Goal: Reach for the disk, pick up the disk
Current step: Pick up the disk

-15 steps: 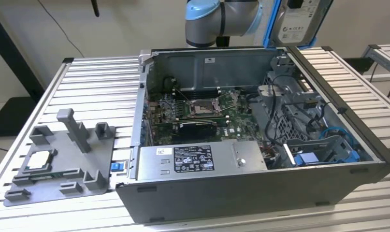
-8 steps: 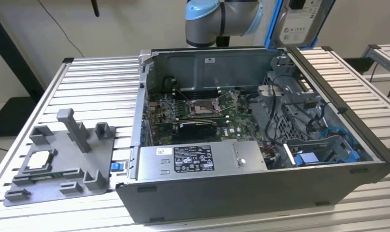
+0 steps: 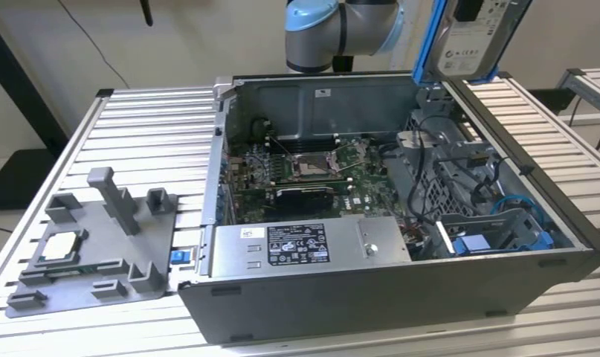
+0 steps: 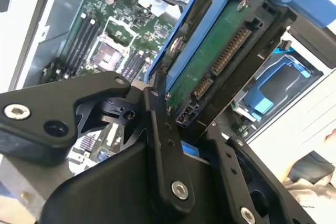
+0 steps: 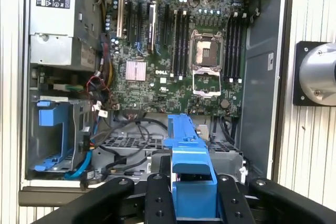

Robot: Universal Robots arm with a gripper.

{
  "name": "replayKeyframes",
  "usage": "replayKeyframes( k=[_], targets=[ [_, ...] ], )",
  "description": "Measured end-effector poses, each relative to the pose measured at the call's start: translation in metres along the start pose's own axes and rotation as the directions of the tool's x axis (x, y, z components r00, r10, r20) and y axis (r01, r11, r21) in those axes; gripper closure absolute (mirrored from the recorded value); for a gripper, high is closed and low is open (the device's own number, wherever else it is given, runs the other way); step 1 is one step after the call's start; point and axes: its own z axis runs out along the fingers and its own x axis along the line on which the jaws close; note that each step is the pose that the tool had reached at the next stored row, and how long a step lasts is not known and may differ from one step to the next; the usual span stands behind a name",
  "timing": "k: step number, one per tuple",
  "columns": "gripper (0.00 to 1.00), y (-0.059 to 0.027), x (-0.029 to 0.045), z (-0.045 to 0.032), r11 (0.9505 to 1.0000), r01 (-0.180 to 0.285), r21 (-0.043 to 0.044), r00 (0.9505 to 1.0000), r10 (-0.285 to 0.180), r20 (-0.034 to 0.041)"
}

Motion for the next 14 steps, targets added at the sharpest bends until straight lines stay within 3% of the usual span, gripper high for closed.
replayKeyframes(
  k=[14],
  targets=[
    [1.0, 0.0012, 0.0456, -0.0016, 1.0, -0.005, 0.0003, 1.0, 0.005, 0.0001]
  ],
)
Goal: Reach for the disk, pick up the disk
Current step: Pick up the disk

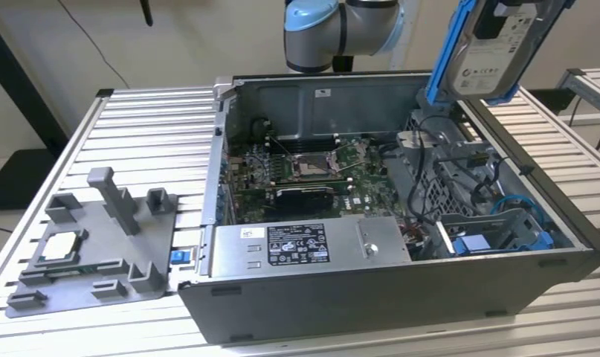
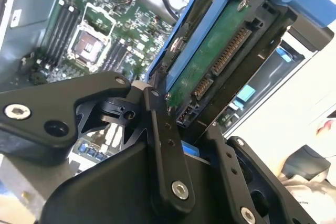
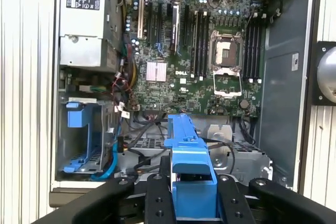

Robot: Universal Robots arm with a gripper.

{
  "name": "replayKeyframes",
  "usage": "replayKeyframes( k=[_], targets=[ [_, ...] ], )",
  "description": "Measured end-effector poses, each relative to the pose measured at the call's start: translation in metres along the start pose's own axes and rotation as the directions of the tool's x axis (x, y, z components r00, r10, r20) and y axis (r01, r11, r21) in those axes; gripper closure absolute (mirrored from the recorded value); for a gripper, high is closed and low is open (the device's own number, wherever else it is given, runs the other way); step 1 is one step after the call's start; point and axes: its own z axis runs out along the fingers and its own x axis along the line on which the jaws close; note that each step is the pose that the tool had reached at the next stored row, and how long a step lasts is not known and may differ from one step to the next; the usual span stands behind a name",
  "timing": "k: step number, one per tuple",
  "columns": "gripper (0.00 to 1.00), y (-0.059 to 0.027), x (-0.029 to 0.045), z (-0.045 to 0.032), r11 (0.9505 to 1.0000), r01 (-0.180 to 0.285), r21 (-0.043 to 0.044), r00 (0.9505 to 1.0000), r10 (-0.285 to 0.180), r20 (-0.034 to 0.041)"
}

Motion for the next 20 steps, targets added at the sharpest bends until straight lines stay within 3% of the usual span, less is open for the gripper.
replayKeyframes(
  k=[14, 20],
  targets=[
    [1.0, 0.0009, 0.0412, -0.0001, 1.0, -0.004, 0.0002, 1.0, 0.004, 0.0002],
    [1.0, 0.0013, 0.0621, -0.0001, 1.0, -0.005, 0.0003, 1.0, 0.005, 0.0]
  ],
)
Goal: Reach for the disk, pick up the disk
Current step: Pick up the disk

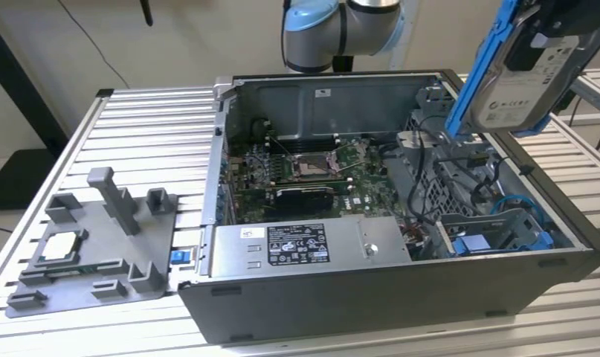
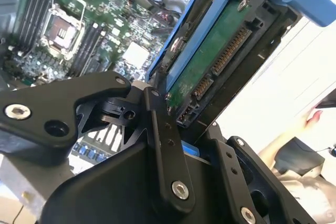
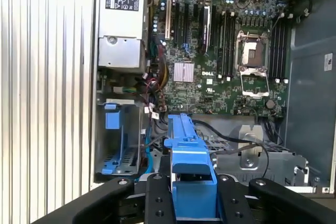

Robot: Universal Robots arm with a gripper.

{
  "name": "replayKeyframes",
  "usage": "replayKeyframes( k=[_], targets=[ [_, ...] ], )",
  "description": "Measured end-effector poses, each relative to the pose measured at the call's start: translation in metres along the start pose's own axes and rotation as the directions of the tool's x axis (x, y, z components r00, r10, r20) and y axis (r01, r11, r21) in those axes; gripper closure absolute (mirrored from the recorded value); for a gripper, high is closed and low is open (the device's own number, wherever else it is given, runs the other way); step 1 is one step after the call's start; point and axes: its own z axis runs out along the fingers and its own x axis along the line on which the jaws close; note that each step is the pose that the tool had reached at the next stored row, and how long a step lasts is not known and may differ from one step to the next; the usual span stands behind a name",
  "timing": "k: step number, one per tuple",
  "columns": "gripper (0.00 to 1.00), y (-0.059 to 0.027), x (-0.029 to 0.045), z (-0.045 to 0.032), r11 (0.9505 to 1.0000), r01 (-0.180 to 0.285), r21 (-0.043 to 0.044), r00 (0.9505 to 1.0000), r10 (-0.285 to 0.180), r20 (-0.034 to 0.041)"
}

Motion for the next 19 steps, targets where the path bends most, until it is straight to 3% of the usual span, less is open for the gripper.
replayKeyframes(
  k=[11, 15, 19],
  targets=[
    [1.0, 0.0025, 0.0475, 0.003, 1.0, -0.001, 0.0, 1.0, 0.001, -0.0003],
    [1.0, 0.0048, 0.0585, 0.0054, 1.0, -0.001, 0.0001, 1.0, 0.001, -0.0012],
    [1.0, 0.0063, 0.0625, 0.0069, 1.0, -0.001, 0.0001, 1.0, 0.001, -0.0017]
  ],
)
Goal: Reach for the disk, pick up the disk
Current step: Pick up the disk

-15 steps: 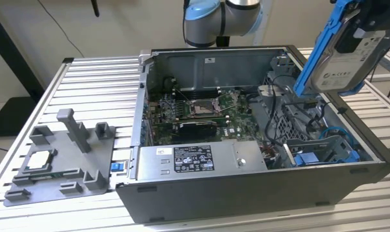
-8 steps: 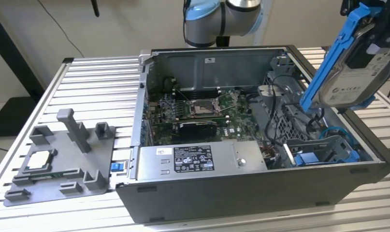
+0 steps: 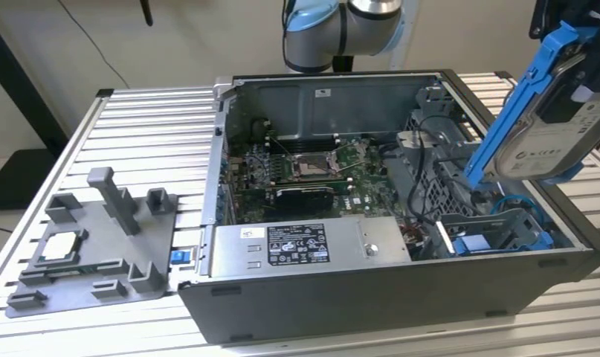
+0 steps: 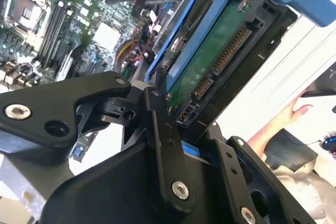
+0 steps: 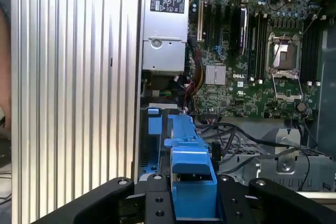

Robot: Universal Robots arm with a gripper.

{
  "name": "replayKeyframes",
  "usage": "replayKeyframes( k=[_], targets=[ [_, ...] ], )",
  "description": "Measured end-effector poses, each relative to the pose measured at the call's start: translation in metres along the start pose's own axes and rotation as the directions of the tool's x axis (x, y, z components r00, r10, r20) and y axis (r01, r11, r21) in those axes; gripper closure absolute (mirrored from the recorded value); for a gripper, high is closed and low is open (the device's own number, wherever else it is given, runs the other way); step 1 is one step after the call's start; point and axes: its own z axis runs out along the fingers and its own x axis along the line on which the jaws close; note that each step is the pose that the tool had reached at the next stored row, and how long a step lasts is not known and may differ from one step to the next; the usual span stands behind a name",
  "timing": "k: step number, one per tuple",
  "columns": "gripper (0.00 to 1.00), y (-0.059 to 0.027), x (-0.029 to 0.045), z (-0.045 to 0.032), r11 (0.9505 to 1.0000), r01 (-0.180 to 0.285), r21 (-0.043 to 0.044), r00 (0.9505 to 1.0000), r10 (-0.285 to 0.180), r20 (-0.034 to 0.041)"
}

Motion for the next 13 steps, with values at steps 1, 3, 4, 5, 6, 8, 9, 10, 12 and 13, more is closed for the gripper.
replayKeyframes(
  k=[1, 3, 4, 5, 6, 8, 9, 10, 12, 13],
  targets=[
    [1.0, 0.0006, 0.0006, 0.0003, 1.0, 0.0, 0.0, 1.0, 0.0, 0.0],
    [1.0, 0.0024, 0.001, 0.0007, 1.0, 0.0, 0.0, 1.0, 0.0, -0.0002],
    [1.0, 0.0037, 0.0013, 0.0011, 1.0, 0.0, 0.0, 1.0, 0.0, -0.0002],
    [1.0, 0.0049, 0.0017, 0.0015, 1.0, 0.0, 0.0, 1.0, 0.0, 0.0],
    [1.0, 0.0061, 0.0019, 0.0018, 1.0, 0.0, 0.0, 1.0, 0.0, -0.0001],
    [1.0, 0.0086, 0.0024, 0.0025, 1.0, 0.0, 0.0, 1.0, 0.0, -0.0001],
    [1.0, 0.0096, 0.0026, 0.003, 1.0, 0.0, 0.0, 1.0, 0.0, 0.0001],
    [1.0, 0.0103, 0.0027, 0.0033, 1.0, 0.0, 0.0, 1.0, 0.0, 0.0001],
    [1.0, 0.0104, 0.0028, 0.004, 1.0, -0.002, 0.0001, 1.0, 0.002, 0.0],
    [1.0, 0.0104, 0.0027, 0.0044, 1.0, -0.004, 0.0002, 1.0, 0.004, -0.0002]
  ],
)
